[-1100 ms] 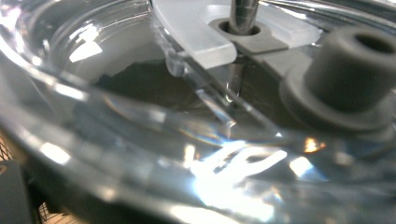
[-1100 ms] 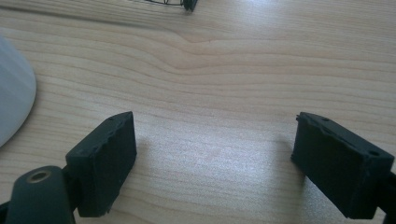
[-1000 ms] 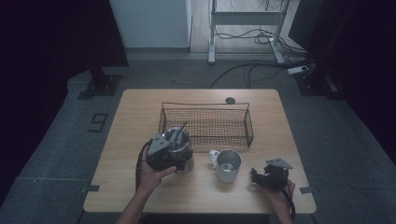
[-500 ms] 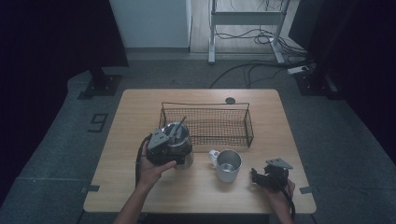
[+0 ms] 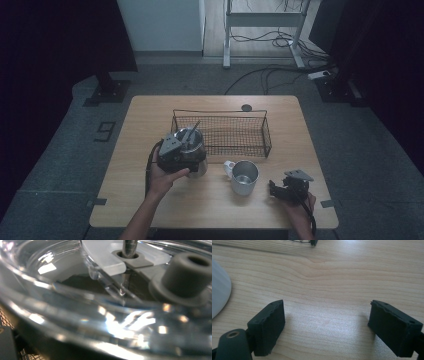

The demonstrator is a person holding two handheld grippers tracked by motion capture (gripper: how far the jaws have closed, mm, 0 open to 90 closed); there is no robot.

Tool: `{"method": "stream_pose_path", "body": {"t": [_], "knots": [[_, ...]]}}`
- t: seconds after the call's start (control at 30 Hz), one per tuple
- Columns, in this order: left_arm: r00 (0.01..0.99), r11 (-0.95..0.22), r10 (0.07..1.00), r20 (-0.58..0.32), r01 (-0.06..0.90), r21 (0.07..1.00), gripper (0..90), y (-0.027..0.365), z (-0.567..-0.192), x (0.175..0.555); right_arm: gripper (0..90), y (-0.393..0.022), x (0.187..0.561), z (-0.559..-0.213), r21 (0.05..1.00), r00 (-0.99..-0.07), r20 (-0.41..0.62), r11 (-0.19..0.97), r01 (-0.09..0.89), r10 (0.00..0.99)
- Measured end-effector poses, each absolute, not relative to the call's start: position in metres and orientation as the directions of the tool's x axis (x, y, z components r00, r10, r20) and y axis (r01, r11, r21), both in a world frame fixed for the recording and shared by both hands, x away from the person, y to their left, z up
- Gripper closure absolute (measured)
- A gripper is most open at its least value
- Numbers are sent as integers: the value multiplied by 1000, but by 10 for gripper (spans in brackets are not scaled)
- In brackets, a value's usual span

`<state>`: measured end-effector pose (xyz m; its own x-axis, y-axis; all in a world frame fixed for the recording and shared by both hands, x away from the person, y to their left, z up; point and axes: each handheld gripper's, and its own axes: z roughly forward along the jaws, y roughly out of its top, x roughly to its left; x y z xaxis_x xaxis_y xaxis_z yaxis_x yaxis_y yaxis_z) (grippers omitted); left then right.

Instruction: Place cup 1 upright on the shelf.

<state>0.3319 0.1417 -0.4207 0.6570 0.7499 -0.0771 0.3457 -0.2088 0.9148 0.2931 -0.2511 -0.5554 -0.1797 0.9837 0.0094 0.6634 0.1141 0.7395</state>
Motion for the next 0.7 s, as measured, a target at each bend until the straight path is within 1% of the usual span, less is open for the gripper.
{"method": "stream_pose_path", "body": {"t": [0.43, 0.7], "knots": [[659, -210, 750, -61, 325, 922, 37, 141, -404, 336, 132, -251, 293, -555, 740, -180, 11, 113, 663, 984], [657, -212, 751, -62, 329, 920, 38, 140, -401, 341, 132, -251, 293, -555, 738, -181, 10, 115, 665, 983]]}}
